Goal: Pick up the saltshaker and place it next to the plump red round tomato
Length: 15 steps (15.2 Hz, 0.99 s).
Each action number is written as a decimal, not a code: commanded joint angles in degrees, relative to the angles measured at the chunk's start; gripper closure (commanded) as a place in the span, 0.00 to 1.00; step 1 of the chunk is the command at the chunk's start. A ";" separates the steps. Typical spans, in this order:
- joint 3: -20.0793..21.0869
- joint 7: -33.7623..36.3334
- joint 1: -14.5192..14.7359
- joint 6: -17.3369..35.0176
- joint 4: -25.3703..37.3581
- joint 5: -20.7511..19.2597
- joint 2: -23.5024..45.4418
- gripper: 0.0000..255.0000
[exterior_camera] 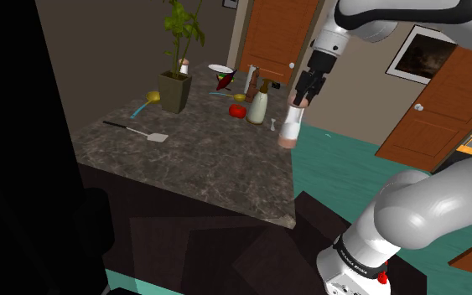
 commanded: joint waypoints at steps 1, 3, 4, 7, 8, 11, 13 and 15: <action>0.08 0.15 0.12 -1.51 1.87 0.14 0.37 1.00; 0.15 0.29 0.19 -3.01 3.54 0.22 0.55 1.00; 0.18 0.35 0.23 -3.76 4.40 0.26 0.65 1.00; 0.27 0.54 0.36 -6.00 7.04 0.39 1.04 1.00; 0.29 0.60 0.40 -6.75 7.94 0.44 1.20 1.00; 0.34 0.77 0.53 -8.99 10.72 0.60 1.73 1.00; 0.36 0.87 0.62 -10.49 12.63 0.72 2.15 1.00; 0.37 0.97 0.71 -11.99 14.60 0.84 2.62 1.00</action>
